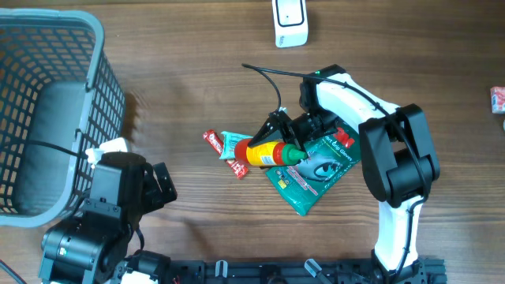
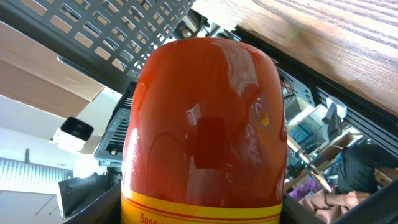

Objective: Scan the item barcode
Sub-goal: 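Lift the sauce bottle and carry it toward the right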

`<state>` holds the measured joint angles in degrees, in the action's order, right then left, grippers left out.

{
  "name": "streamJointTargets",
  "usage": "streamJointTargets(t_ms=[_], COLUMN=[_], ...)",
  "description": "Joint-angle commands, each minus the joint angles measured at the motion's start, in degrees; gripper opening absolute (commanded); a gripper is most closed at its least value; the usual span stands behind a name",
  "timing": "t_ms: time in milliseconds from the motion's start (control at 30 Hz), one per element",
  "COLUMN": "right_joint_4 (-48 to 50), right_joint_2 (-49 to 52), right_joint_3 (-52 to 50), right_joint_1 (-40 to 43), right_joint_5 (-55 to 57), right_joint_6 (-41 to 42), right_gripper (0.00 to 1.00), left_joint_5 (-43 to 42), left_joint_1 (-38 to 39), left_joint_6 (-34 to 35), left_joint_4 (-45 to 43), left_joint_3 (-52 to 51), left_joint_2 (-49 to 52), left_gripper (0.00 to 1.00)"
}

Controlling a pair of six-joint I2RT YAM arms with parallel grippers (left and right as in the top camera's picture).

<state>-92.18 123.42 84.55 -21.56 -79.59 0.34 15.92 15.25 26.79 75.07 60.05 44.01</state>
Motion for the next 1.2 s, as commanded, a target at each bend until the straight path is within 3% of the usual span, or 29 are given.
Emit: streamJointTargets(t_ms=[0, 500, 900, 1167], right_joint_4=[-0.17, -0.17, -0.17, -0.2], right_joint_2=[-2.32, -11.3, -16.15, -20.17], right_joint_3=[-0.33, -1.7, -14.14, -16.76], right_joint_1=[0.02, 0.02, 0.04, 0.24], right_joint_5=[-0.5, 8.7, 8.37, 5.35], right_joint_6=[0.09, 3.02, -0.42, -2.69], right_gripper=[0.24, 0.22, 0.21, 0.2], left_joint_5=[-0.28, -0.28, -0.31, -0.28], left_joint_1=[-0.31, -0.31, -0.31, -0.31], left_joint_6=[-0.87, -0.87, -0.87, -0.87], left_joint_4=[0.0, 0.0, 0.0, 0.0], left_joint_3=[0.07, 0.07, 0.07, 0.07], left_joint_2=[-0.09, -0.09, -0.09, -0.09], left_gripper=[1.0, 1.0, 1.0, 1.0])
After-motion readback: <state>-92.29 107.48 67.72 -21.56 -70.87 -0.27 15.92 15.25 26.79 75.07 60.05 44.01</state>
